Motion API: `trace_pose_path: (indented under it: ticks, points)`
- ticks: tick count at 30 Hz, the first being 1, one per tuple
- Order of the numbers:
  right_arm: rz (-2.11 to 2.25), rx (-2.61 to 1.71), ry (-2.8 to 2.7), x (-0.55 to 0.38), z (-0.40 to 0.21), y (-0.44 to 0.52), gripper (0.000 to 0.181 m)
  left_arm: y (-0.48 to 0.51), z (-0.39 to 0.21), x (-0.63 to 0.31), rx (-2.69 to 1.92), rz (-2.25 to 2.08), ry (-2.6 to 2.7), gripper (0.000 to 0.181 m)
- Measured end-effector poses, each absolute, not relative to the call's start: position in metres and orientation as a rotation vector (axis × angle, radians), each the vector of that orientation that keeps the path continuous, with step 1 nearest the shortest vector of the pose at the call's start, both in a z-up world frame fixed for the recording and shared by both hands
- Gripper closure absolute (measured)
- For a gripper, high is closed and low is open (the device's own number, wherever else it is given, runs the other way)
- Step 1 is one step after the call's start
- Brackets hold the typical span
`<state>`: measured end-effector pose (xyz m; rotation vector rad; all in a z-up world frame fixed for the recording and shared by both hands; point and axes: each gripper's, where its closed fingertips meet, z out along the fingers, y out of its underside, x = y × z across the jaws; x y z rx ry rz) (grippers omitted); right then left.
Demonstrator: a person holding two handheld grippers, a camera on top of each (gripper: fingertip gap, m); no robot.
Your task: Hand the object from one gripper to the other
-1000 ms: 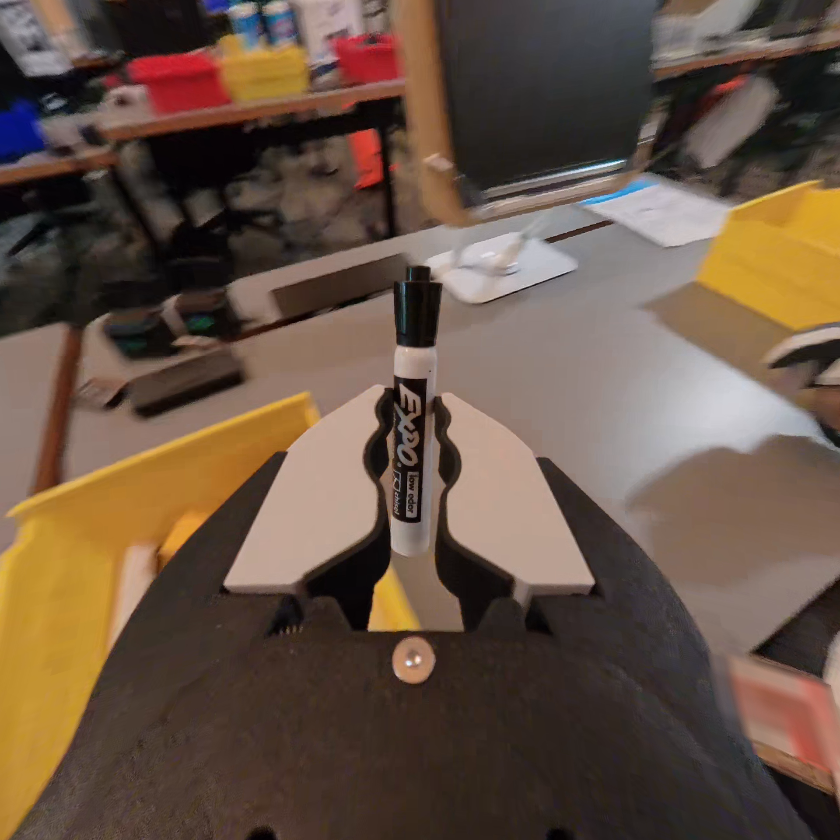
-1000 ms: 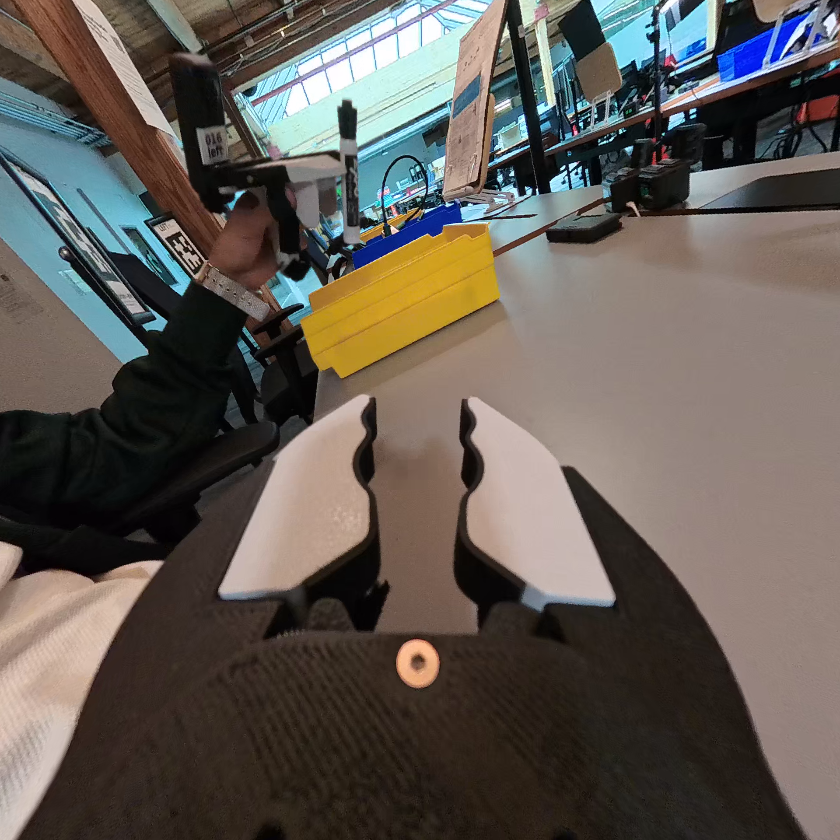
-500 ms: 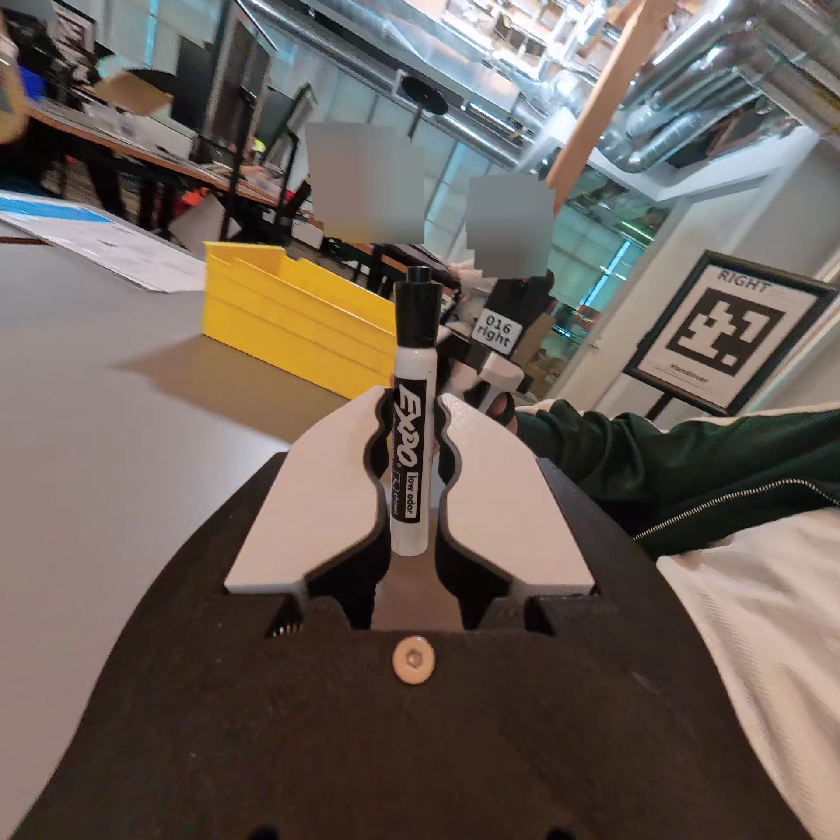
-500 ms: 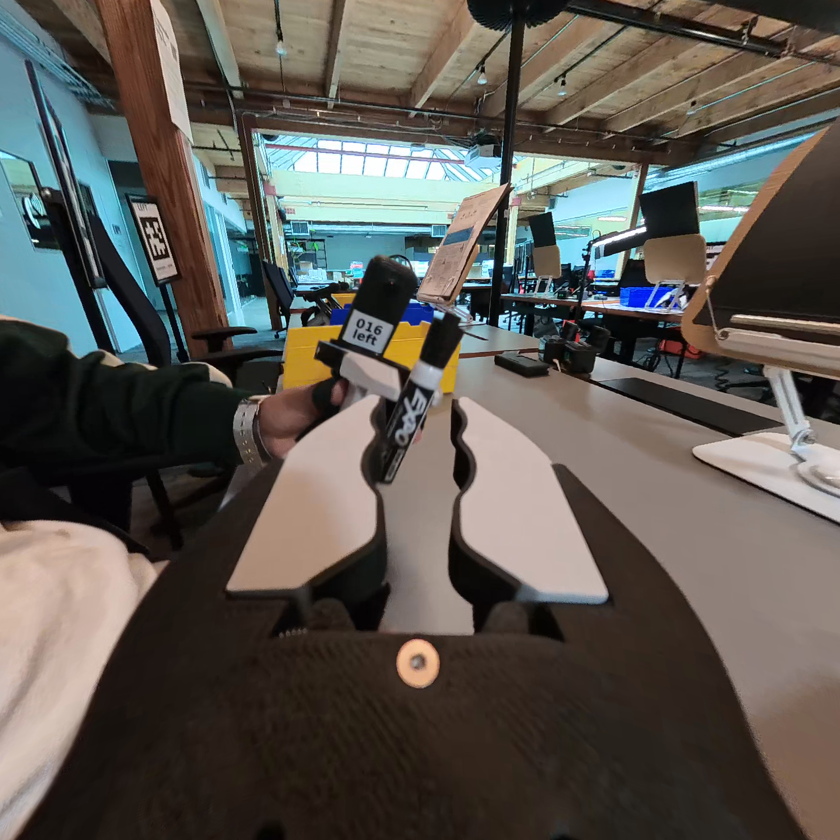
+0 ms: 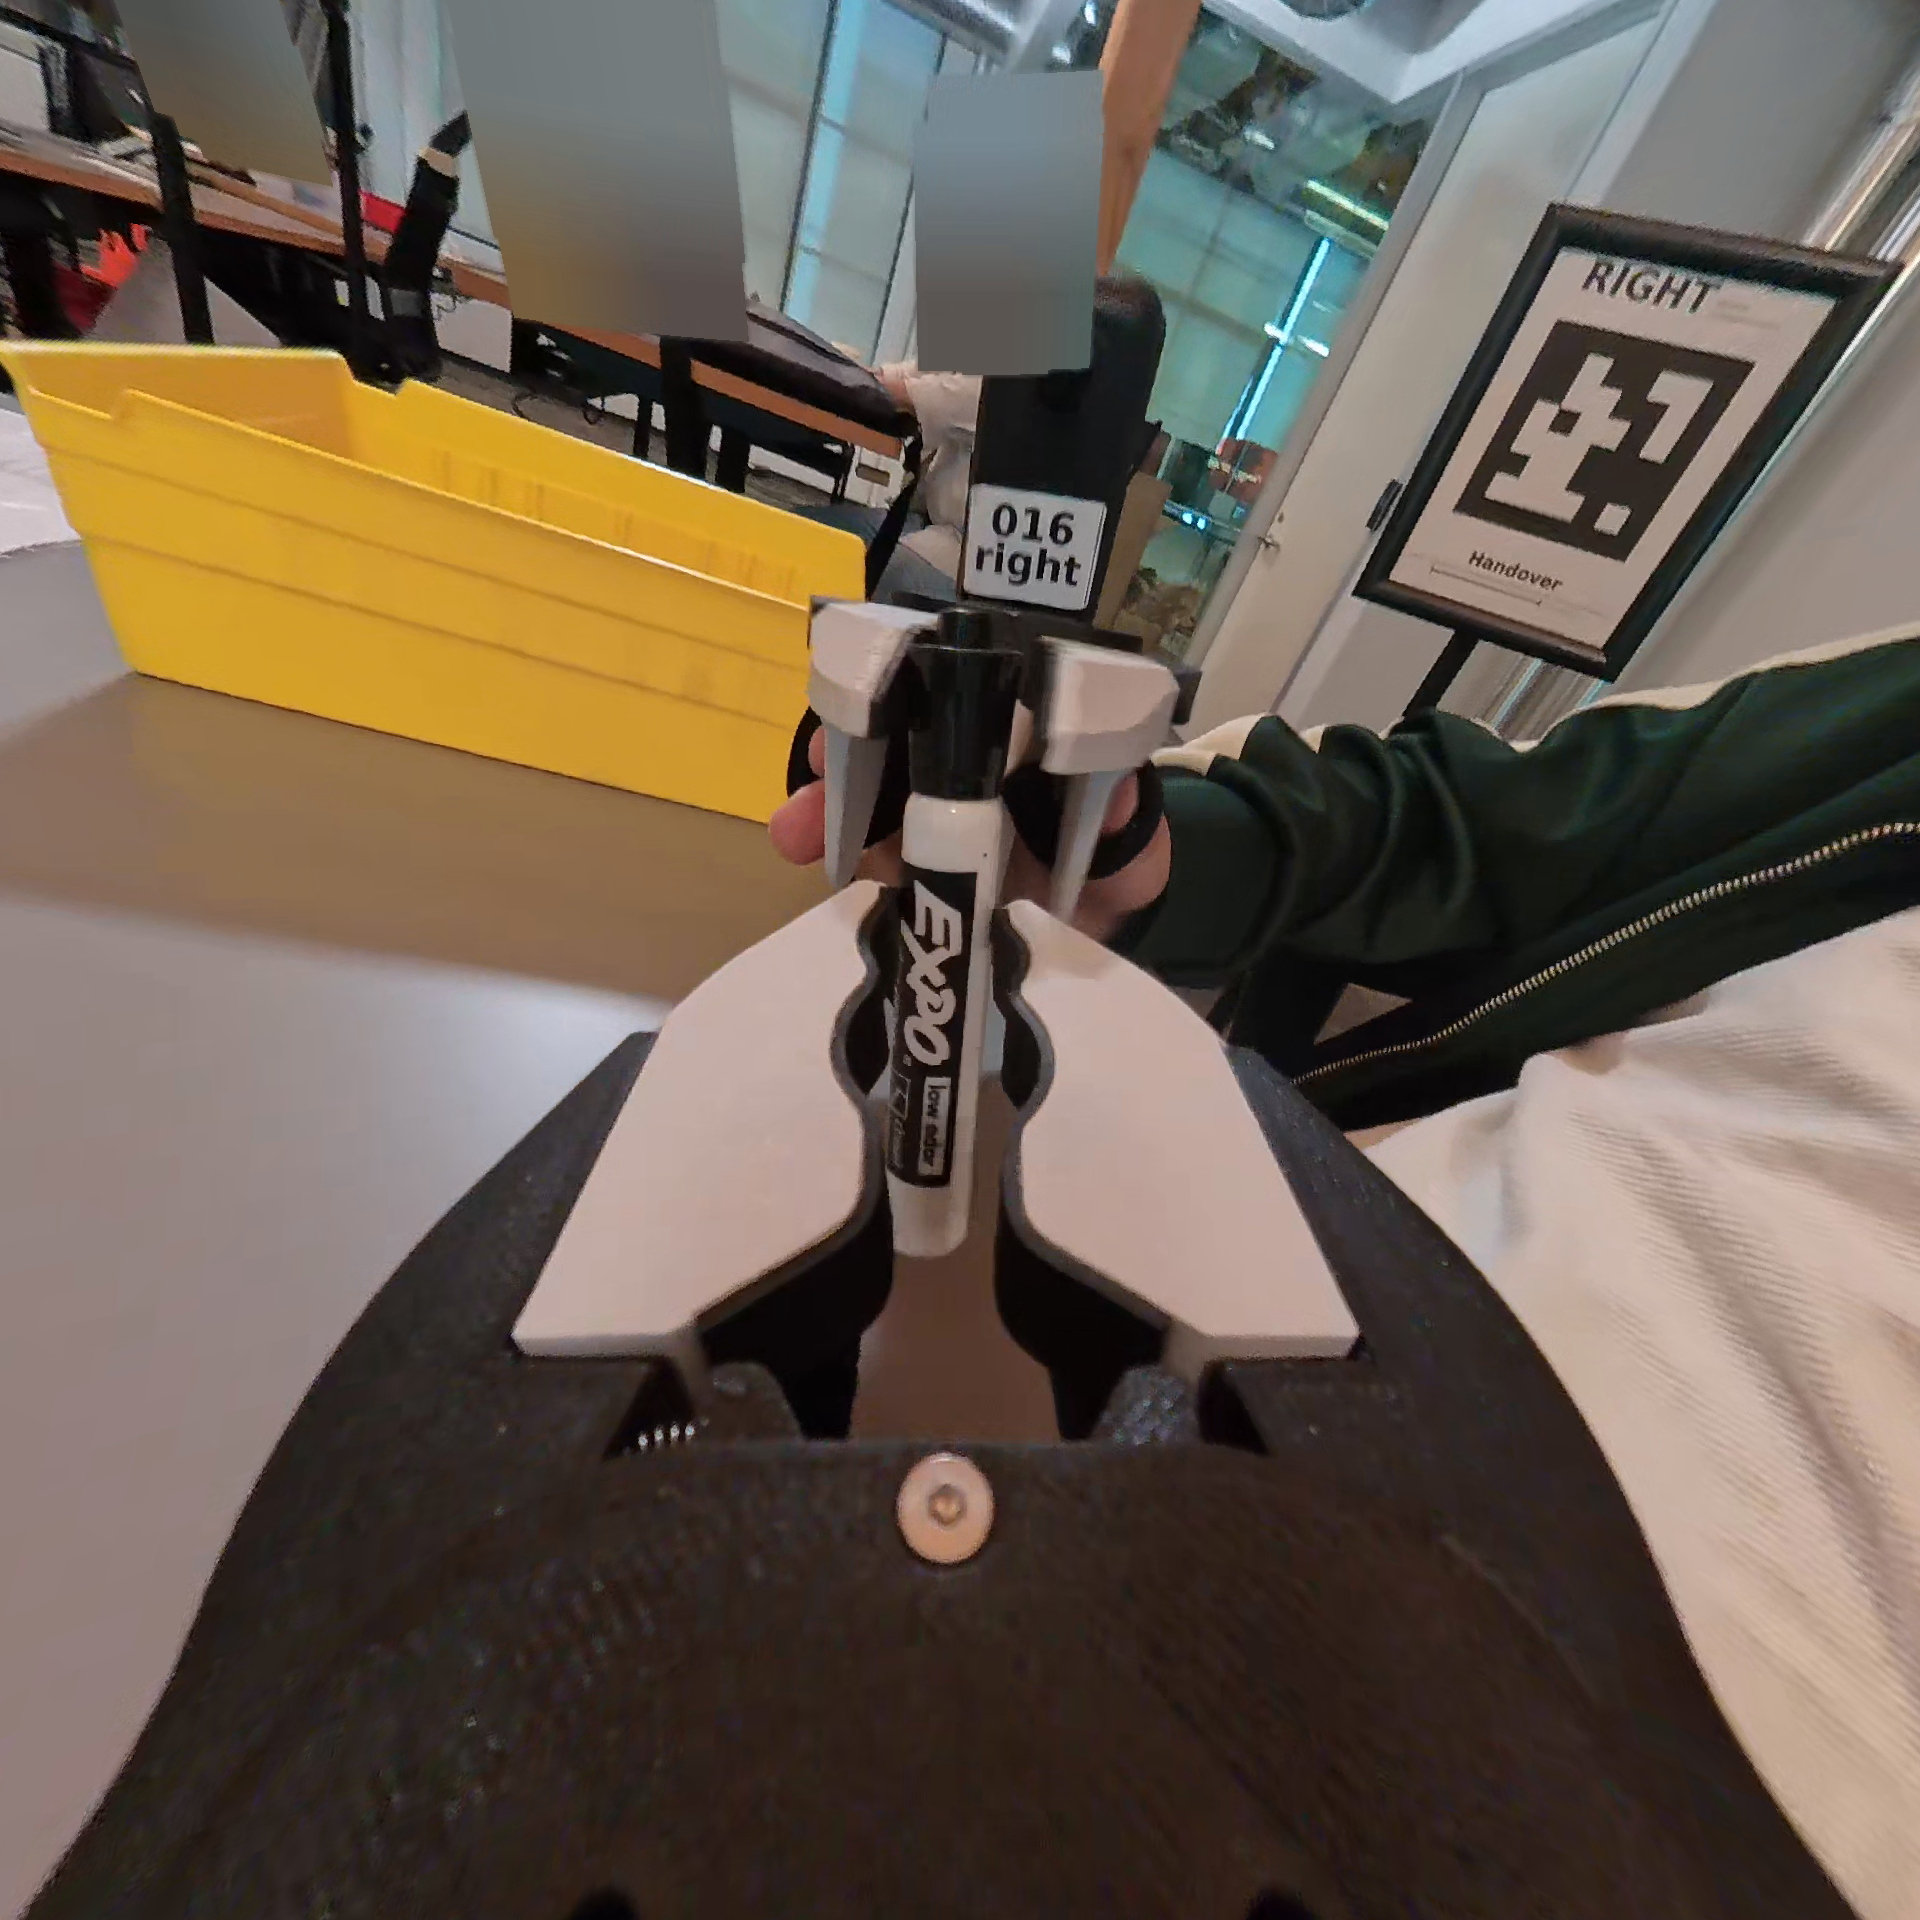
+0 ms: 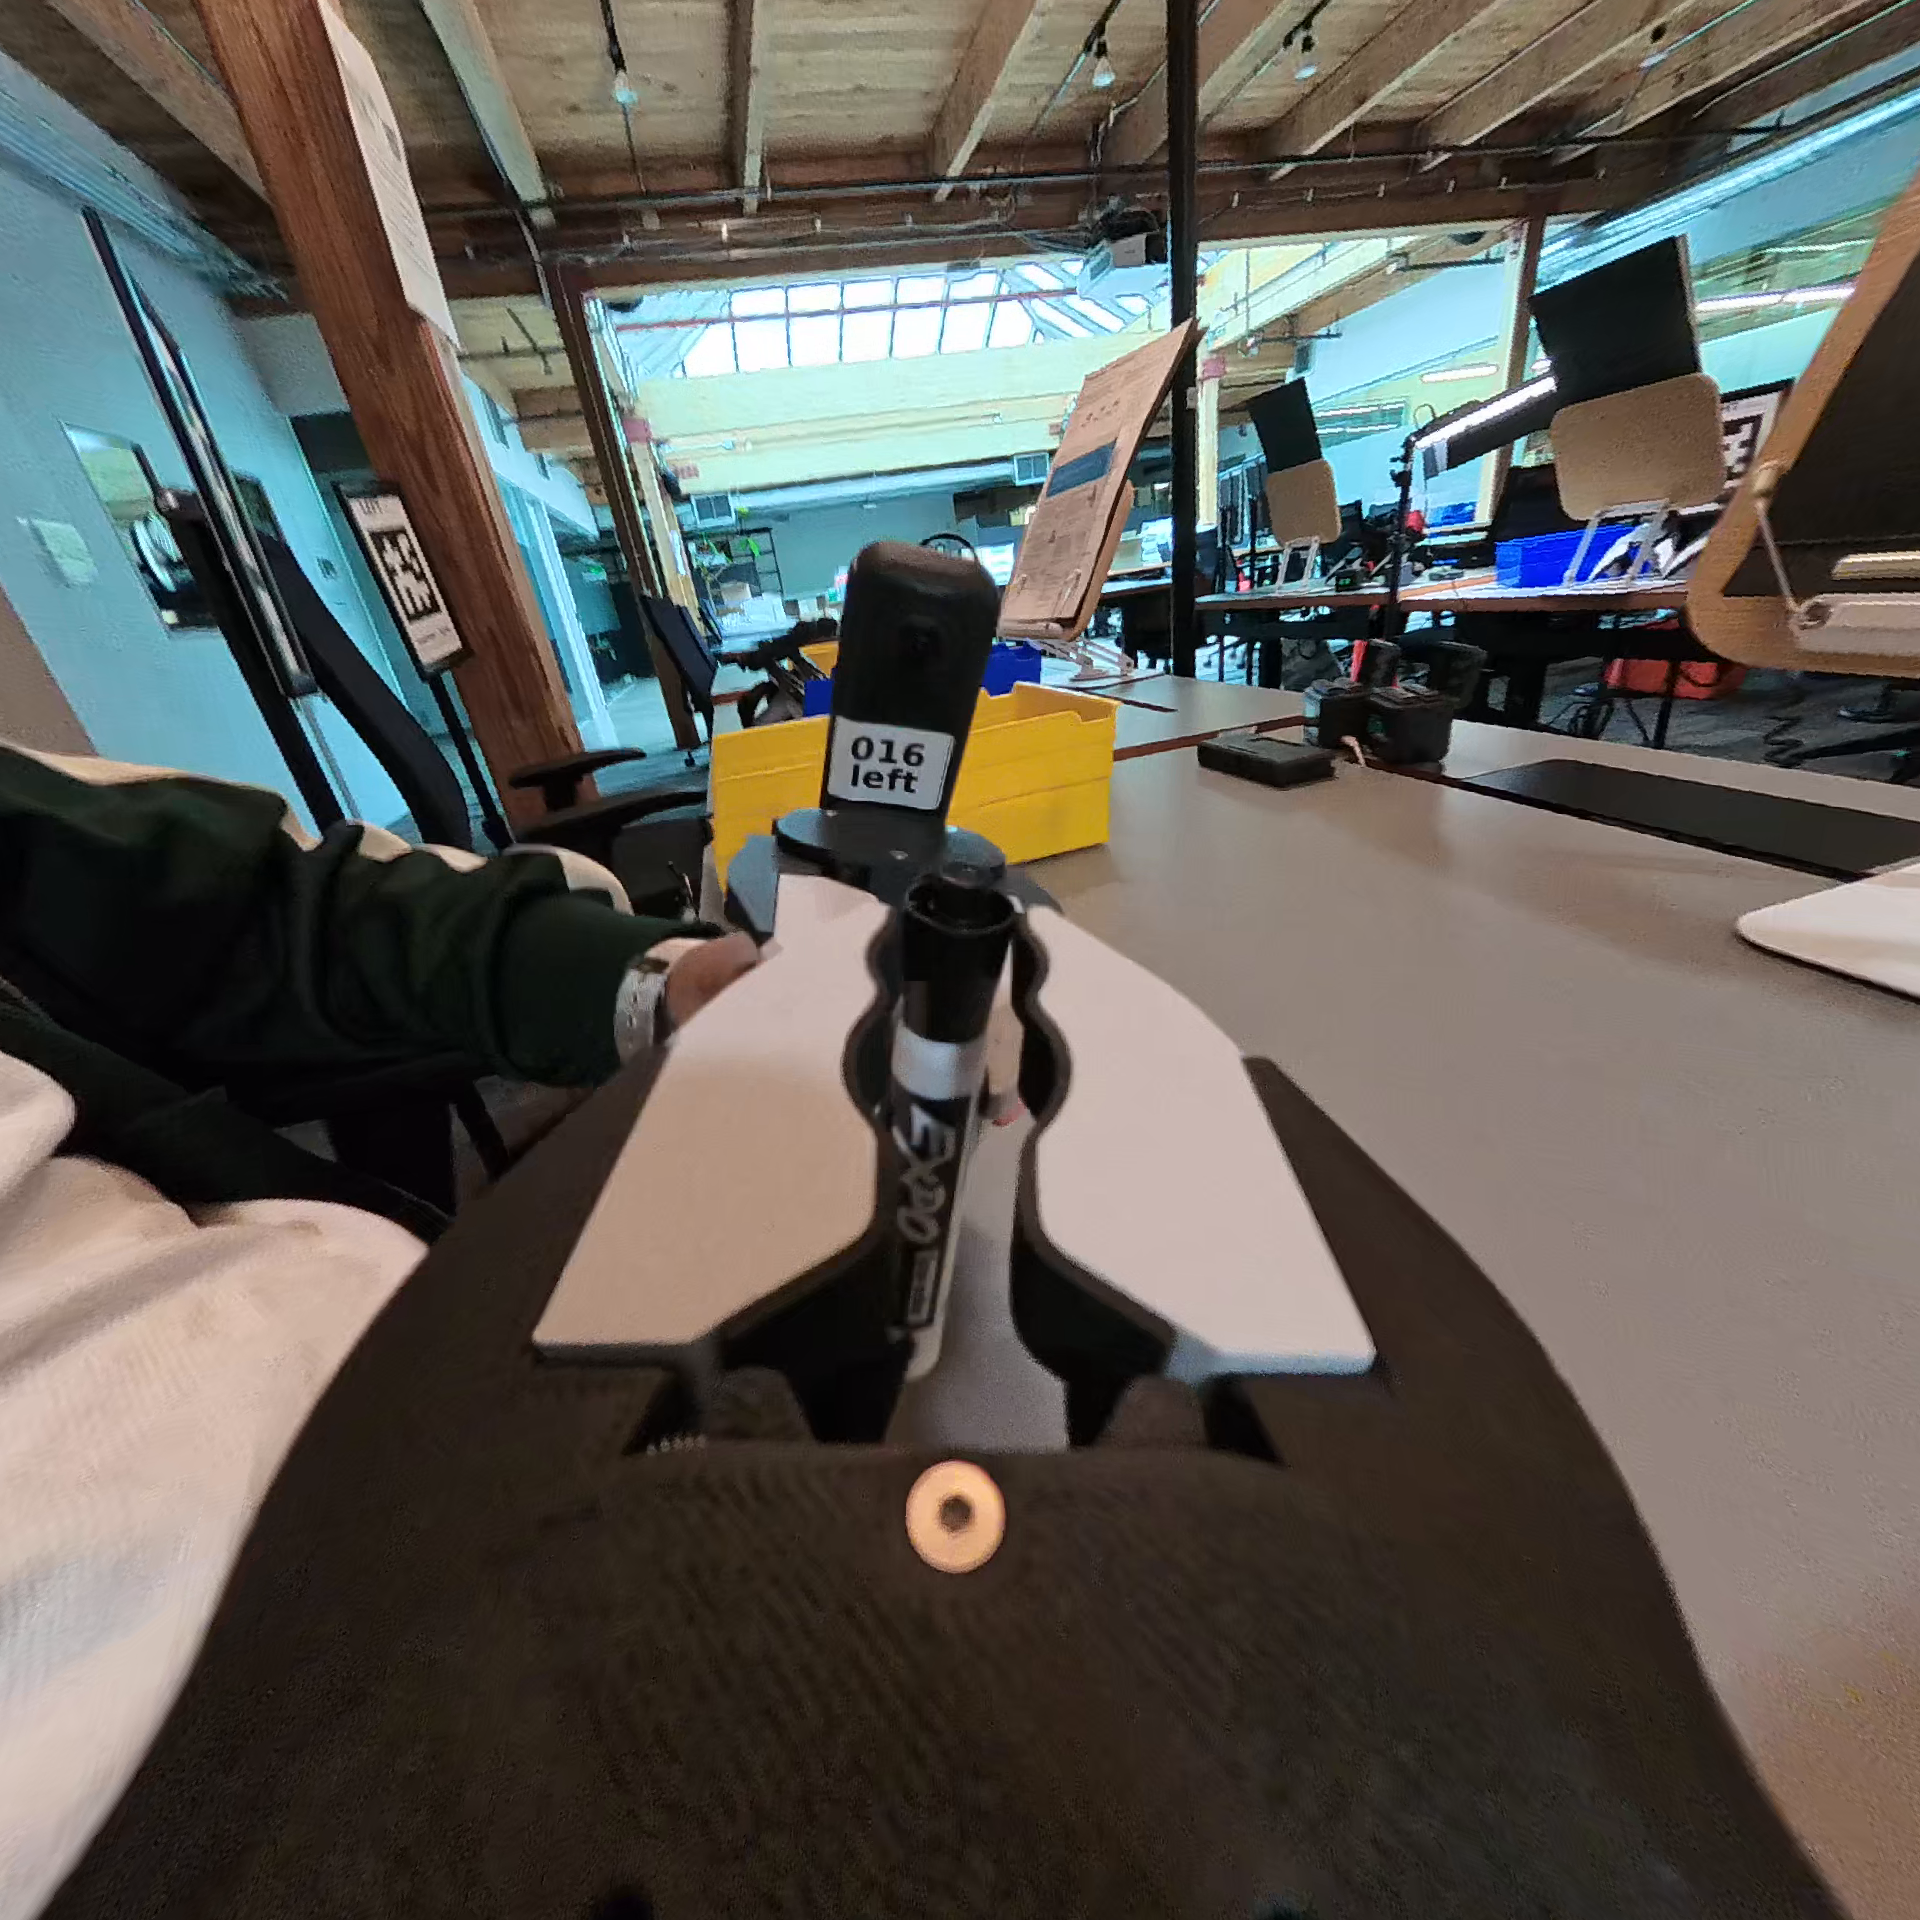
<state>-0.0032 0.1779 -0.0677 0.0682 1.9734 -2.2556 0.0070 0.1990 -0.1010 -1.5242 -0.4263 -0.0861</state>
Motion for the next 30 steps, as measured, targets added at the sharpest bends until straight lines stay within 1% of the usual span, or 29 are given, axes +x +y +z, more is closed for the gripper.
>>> trace_pose_path:
  ticks: [3, 5, 6, 11, 13, 17, 24, 27, 30]
  points:
    - [-2.24, 0.011, 2.044, 0.001, -0.07, 0.177, 0.162, 0.203, -0.105, 0.01, -1.549, -0.087, -0.406, 0.163]
    - [-2.282, -0.016, 2.042, 0.001, -0.065, 0.178, 0.161, 0.203, -0.109, 0.008, -1.554, -0.091, -0.435, 0.14]
    - [-2.286, -0.022, 2.04, 0.001, -0.064, 0.178, 0.161, 0.202, -0.11, 0.007, -1.554, -0.091, -0.443, 0.133]
    - [-2.268, -0.041, 2.049, 0.0, -0.068, 0.177, 0.161, 0.193, -0.107, 0.005, -1.55, -0.036, -0.446, 0.13]
    - [-2.267, -0.051, 2.04, 0.001, -0.067, 0.177, 0.161, 0.191, -0.107, 0.005, -1.558, -0.007, -0.438, 0.131]
    - [-2.255, -0.073, 2.021, 0.005, -0.068, 0.174, 0.161, 0.191, -0.106, 0.009, -1.571, 0.01, -0.398, 0.145]
    - [-2.228, -0.111, 2.018, 0.014, -0.071, 0.169, 0.161, 0.197, -0.113, 0.014, -1.604, -0.008, -0.374, 0.148]
    - [-2.222, -0.123, 2.024, 0.016, -0.071, 0.168, 0.161, 0.199, -0.115, 0.018, -1.623, -0.022, -0.353, 0.158]
    - [-2.218, -0.127, 2.028, 0.017, -0.072, 0.168, 0.161, 0.201, -0.116, 0.021, -1.625, -0.044, -0.349, 0.164]
